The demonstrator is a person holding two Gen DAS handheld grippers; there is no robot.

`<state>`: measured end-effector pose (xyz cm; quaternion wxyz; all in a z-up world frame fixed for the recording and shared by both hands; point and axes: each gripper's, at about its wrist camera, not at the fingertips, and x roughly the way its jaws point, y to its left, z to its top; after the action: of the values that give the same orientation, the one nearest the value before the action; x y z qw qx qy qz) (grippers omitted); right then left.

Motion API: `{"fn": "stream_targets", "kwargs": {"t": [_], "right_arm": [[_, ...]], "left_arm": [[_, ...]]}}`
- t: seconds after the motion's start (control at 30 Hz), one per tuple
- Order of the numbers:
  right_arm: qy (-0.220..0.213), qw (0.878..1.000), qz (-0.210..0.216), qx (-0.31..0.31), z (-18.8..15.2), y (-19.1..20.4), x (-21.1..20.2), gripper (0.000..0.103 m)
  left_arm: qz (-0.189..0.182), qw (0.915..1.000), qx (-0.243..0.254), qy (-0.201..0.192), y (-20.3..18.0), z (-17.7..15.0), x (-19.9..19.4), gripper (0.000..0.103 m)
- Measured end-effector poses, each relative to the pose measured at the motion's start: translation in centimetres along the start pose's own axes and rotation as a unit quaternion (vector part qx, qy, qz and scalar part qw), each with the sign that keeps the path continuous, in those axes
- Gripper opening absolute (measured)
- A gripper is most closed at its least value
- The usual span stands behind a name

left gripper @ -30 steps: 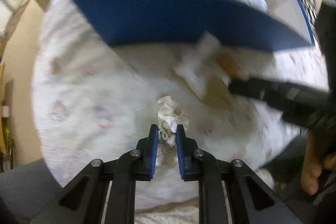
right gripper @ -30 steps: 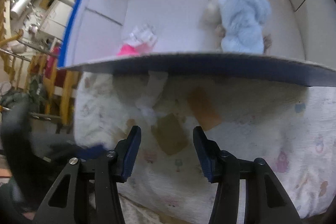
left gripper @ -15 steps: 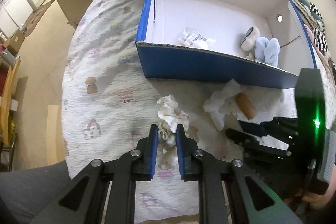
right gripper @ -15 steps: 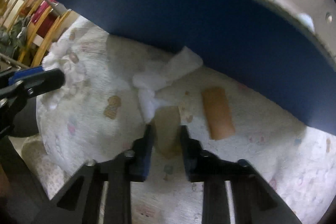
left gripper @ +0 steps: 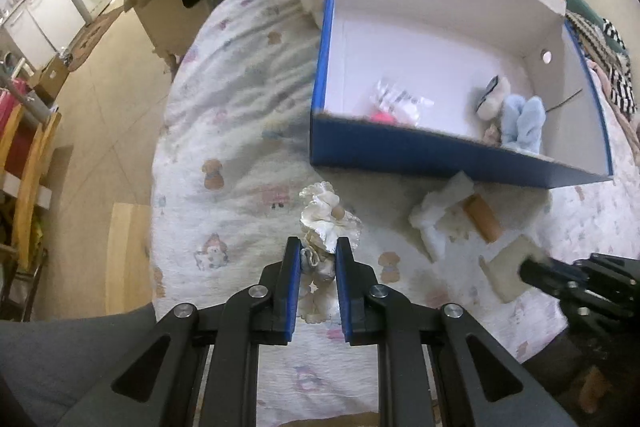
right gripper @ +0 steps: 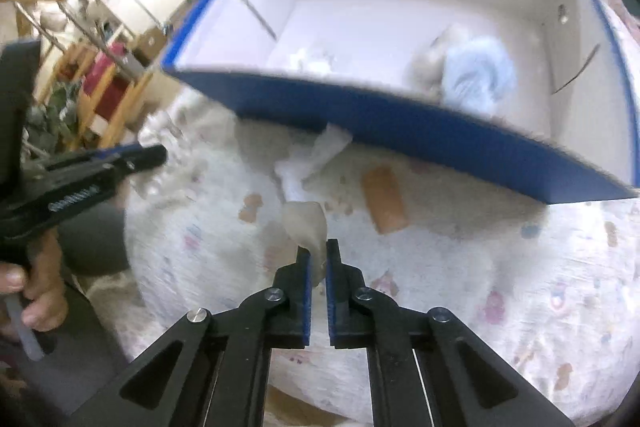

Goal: Organize soft objects
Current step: 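Carry the beige scrunchie into the box with the left tool while the right tool carries the tan piece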

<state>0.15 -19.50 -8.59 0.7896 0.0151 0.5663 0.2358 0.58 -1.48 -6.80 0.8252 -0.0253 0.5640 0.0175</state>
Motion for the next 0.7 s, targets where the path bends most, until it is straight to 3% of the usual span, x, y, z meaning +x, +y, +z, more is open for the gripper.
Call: {"fn": "stream_targets", "kwargs": {"t": [0.2,0.4,0.53,0.7], "right_arm": [[-0.084,0.995,0.034,0.036,1.2,-0.6,-4.8,0.008],[-0.173,0.976,0.091,0.092,2.5,-3.7,-9.9,0.008],[-0.201,0.970,0.090,0.104,4.4,-4.5,-10.7,0.008],[-0.219,0.968,0.058,0.105,7.3,-5.6,-10.9,0.008]], "left_arm": [[-0.008,0.9989,-0.015,-0.044,0.3,1.8,-3.3,0.015],[-0.019,0.9962,-0.038,-0.076,0.7,4.2,-5.6,0.015],[-0.016,0.9955,-0.034,-0.087,-0.1,6.5,-6.0,0.015],[-0.017,0.9946,-0.023,-0.100,-1.4,9.4,-5.5,0.015]]}}
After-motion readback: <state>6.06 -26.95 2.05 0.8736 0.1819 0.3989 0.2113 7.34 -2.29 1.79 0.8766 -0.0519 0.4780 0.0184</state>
